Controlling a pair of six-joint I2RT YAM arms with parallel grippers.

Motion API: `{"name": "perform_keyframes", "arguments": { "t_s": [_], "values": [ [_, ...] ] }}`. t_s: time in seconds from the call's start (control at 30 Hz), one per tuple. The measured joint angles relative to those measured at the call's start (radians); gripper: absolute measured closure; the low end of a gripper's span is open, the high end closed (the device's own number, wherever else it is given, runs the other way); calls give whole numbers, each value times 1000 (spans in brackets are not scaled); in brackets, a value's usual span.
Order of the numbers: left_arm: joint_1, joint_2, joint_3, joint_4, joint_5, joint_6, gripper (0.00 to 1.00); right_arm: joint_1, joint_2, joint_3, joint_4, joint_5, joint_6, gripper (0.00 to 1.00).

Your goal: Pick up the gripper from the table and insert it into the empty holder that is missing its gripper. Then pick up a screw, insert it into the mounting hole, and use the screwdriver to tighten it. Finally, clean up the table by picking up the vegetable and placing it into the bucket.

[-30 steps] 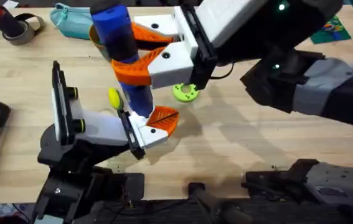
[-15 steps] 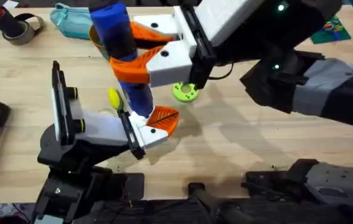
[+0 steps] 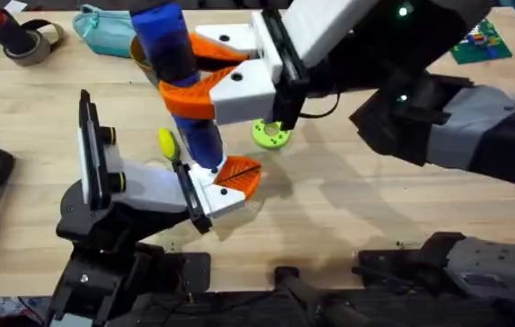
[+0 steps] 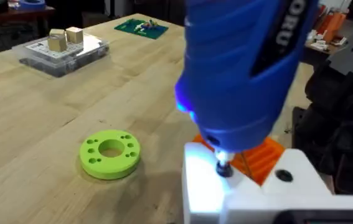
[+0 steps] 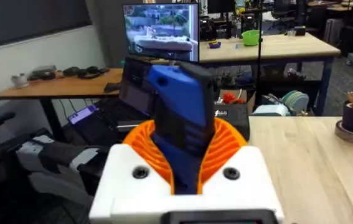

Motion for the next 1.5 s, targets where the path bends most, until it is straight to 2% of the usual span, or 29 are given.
{"name": "perform_keyframes", "arguments": {
  "t_s": [0.4,0.63,1.5],
  "values": [
    [0,0,0,1,0,0,984,0,0,0,9,1,-2,844],
    [0,0,0,23,-1,0,984,1,0,-6,96,-49,-12,844],
    [0,0,0,23,-1,0,984,7,0,20,87,-66,-22,844]
  ]
}}
